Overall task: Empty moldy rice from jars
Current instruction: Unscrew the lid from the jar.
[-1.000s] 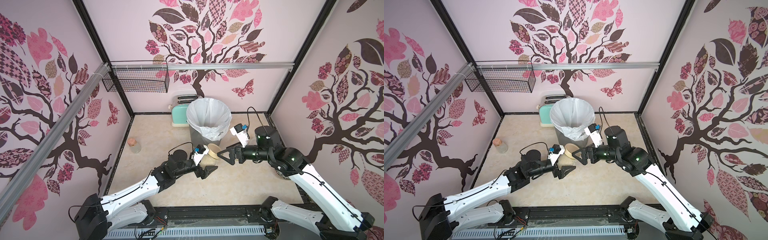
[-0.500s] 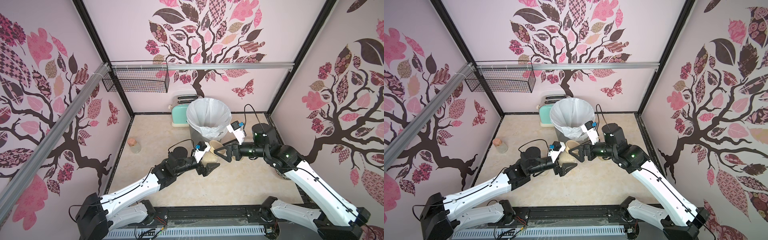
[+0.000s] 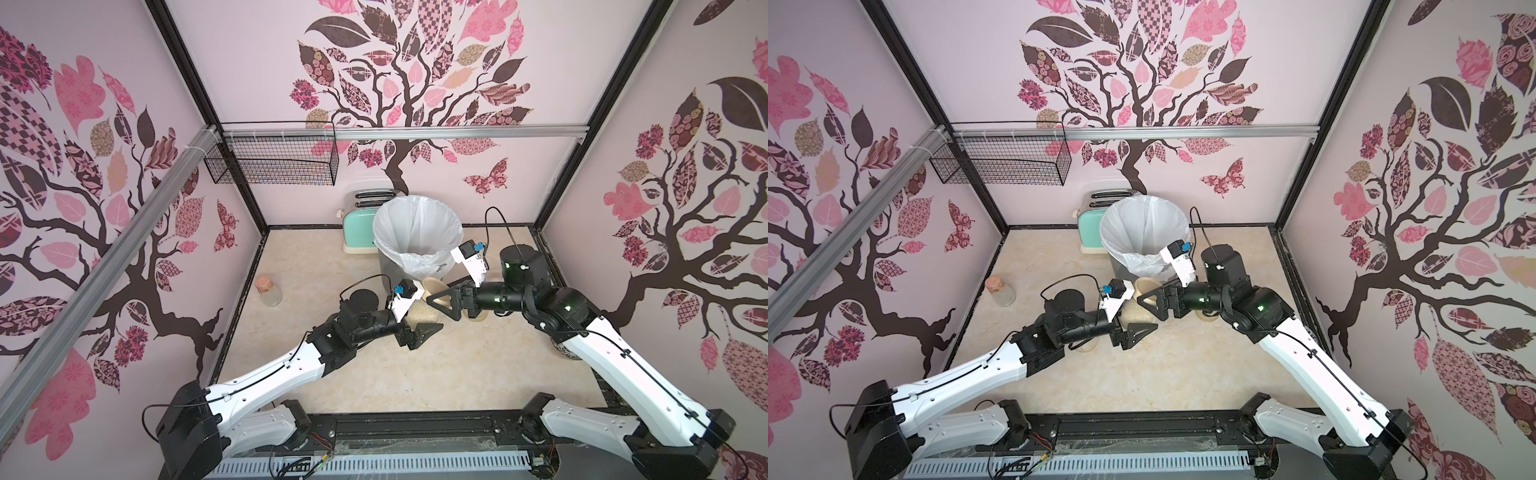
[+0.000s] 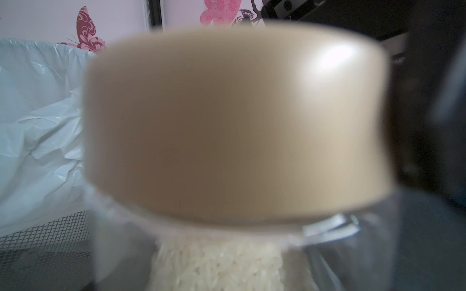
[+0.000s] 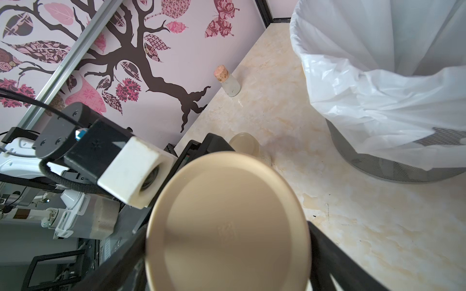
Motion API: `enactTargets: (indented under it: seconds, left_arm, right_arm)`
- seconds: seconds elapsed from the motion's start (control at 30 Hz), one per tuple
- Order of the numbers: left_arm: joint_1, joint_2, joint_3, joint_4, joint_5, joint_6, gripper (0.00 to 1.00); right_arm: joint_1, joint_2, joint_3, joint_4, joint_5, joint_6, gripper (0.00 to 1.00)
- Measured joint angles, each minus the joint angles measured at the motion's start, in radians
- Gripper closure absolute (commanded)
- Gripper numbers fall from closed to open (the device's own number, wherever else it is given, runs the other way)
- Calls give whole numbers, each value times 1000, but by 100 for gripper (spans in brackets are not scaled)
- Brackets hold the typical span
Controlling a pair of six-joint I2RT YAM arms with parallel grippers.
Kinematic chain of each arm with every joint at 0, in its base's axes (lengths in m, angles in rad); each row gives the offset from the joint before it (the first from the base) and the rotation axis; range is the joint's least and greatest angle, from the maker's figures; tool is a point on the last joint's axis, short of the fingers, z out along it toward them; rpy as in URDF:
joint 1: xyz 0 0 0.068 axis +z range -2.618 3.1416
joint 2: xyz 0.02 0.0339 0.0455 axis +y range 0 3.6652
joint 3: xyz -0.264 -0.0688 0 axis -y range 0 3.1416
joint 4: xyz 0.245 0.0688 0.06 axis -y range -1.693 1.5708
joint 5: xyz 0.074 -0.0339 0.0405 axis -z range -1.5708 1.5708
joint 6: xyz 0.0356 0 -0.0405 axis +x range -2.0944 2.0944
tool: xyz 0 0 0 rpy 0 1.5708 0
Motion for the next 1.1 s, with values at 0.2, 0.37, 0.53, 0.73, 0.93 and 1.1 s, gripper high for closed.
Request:
enactTargets:
  seconds: [0.2, 0.37, 0.53, 0.73, 0.93, 1.1]
  left_arm:
    - [0, 3, 0, 2, 10, -4, 26]
    - [1, 3, 0, 2, 18, -8, 26]
    - [4, 3, 0, 2, 21, -8, 26]
    - [6, -1, 0, -12, 23, -6, 26]
    - [6, -26, 0, -40, 43, -8, 26]
    - [5, -55, 4, -45, 71, -13, 26]
  right_arm:
    - [0, 3, -5, 9, -8, -6, 6]
    - [0, 4, -11, 16, -11, -26, 13]
    - [-2, 4, -14, 25, -13, -34, 18]
    - [-10, -21, -72, 92, -44, -45, 20]
    - [-18, -47, -124, 171, -112, -89, 20]
    - [-21, -66, -147, 240, -180, -154, 18]
